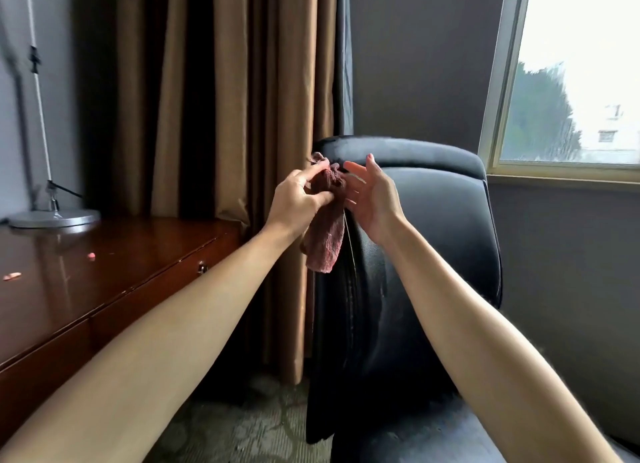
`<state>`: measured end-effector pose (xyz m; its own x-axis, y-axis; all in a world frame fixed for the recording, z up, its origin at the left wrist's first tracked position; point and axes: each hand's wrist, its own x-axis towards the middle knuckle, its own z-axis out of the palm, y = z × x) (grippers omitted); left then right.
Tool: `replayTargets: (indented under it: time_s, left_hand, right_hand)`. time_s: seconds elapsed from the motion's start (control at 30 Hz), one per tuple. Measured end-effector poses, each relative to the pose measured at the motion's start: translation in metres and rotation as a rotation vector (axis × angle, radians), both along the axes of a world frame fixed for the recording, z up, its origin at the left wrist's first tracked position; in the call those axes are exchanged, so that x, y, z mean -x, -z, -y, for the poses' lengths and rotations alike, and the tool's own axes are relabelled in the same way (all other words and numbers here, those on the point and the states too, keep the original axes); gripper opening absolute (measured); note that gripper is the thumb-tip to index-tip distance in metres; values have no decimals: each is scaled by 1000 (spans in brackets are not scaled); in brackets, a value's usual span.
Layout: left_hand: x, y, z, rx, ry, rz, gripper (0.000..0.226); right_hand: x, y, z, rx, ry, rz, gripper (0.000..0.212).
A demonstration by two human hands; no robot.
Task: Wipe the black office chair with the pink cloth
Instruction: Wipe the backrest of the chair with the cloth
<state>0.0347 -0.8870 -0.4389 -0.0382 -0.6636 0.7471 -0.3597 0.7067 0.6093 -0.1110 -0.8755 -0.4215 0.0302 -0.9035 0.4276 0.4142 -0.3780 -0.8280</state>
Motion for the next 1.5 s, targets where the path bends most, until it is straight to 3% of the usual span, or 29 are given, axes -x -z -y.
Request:
replayTargets:
  time_s: [0.13, 0.27, 0.43, 0.5, 0.7, 1.0, 1.23, 1.4, 1.5]
  left_hand:
    - [-2, -8, -2, -11, -39, -177, 35]
    - [-17, -12, 4, -47, -168, -271, 37]
    - [-3, -14, 7, -79, -152, -316, 34]
    - [10, -15, 10, -108, -115, -341, 37]
    - [25, -14, 26, -137, -69, -561, 35]
    - [26, 21, 43, -98, 46, -530, 40]
    - [24, 74, 18, -177, 217, -605, 32]
    - [25, 39, 25, -240, 357, -839, 16]
    - [25, 24, 29, -260, 361, -870, 11]
  right_hand:
    - [10, -1, 7, 139, 258, -104, 37]
    - [27, 17, 21, 320, 693, -465, 27]
    - [26, 37, 33, 275, 730, -855, 42]
    - [24, 45, 38, 310, 760, -921, 45]
    - [25, 52, 43, 349, 782, -964, 48]
    - [18, 63, 58, 373, 831, -956, 50]
    - [17, 77, 55, 430, 825, -981, 55]
    - [30, 98, 41, 517, 743, -961, 58]
    - [33, 108, 37, 531, 681, -929, 58]
